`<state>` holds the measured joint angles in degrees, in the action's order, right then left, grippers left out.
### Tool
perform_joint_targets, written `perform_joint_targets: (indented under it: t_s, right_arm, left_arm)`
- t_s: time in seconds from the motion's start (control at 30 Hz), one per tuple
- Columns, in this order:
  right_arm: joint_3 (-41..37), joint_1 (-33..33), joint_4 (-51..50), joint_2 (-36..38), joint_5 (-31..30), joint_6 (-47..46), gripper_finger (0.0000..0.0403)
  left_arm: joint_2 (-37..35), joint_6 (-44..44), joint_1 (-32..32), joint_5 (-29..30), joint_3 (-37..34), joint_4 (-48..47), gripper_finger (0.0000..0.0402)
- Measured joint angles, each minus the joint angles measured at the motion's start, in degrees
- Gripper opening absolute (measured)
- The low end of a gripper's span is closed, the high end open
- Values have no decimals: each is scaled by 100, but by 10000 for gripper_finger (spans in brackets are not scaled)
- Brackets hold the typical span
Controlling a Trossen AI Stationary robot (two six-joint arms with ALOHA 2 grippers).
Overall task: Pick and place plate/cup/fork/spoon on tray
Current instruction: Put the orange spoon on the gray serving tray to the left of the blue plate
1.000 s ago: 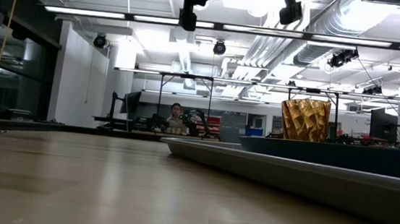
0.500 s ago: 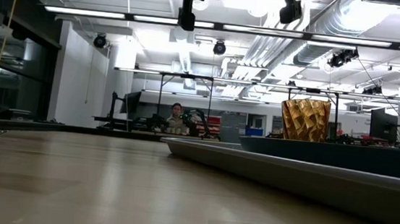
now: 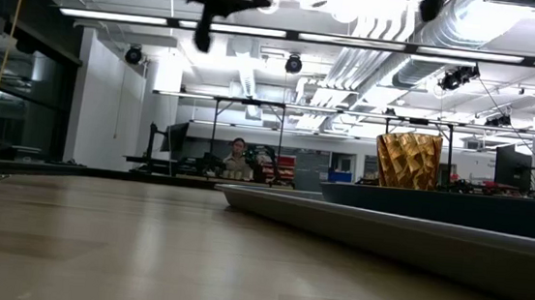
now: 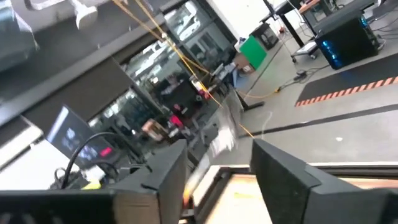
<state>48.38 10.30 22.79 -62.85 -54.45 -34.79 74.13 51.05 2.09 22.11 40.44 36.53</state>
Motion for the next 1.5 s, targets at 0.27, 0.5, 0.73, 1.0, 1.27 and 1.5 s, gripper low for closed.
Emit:
perform_joint_targets:
  t_s: [0.27, 0.5, 0.73, 1.0, 1.27, 1.5]
  right_arm:
    - [0, 219, -1853, 1114, -112, -155, 192]
    - [-2, 301, -2792, 1563, -314, -419, 193]
    - [-2, 300, -3076, 1569, -300, -429, 193]
    - [-2, 300, -3552, 1569, -252, -679, 193]
    - [-4, 300, -3589, 1567, -250, -679, 193]
    - [-4, 287, -3629, 1569, -282, -679, 193]
  left_arm:
    - [80, 971, -1266, -45, -29, -1977, 1]
    - [1331, 2811, -1870, 416, -44, -1991, 1]
    - [2386, 3517, -1492, 517, 246, -1440, 1]
    - [2948, 3205, -1027, -115, 878, -1547, 0]
    - [2906, 3161, -1095, -127, 992, -2226, 0]
    - [2904, 3330, -1347, -54, 997, -2187, 0]
